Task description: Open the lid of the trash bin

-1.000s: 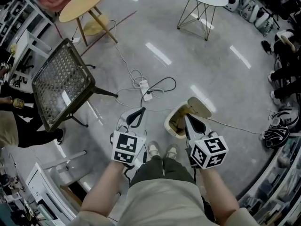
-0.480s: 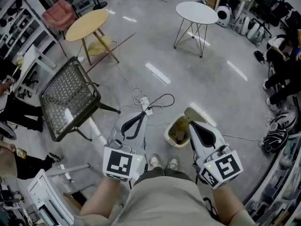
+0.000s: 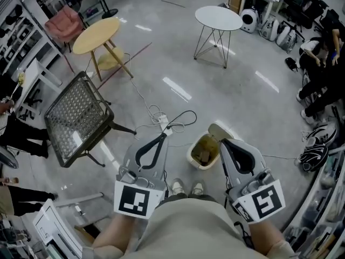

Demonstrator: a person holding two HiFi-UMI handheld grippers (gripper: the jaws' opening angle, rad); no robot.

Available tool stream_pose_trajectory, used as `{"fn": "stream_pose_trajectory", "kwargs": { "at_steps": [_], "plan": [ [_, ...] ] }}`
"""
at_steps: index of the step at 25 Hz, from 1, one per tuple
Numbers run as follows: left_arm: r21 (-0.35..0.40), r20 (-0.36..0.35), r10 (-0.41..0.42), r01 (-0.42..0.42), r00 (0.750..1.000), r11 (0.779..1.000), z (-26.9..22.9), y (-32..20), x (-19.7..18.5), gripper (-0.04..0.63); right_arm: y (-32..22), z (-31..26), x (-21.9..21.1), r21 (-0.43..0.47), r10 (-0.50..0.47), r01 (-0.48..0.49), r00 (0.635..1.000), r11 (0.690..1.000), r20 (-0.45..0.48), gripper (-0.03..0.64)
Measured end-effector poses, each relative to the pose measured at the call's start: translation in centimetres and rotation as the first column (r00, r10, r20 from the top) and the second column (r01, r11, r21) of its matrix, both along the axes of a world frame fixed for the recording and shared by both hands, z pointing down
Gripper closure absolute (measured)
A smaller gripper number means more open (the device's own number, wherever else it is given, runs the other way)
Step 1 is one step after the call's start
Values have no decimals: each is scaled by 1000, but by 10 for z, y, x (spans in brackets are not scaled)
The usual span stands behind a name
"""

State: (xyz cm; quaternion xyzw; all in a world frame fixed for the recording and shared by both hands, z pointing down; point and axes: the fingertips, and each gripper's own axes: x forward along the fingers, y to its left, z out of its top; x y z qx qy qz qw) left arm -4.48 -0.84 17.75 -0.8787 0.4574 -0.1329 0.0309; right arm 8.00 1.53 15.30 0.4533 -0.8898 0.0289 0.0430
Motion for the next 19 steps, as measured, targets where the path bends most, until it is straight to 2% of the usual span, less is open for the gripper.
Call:
{"fn": "stream_pose_trajectory", "kwargs": {
  "at_steps": [19],
  "plan": [
    [12,8,-11,11,1000,1000,-10,3,-8,594,-4,-12,10,14,11,-11,1000,1000,19,614]
  ]
}}
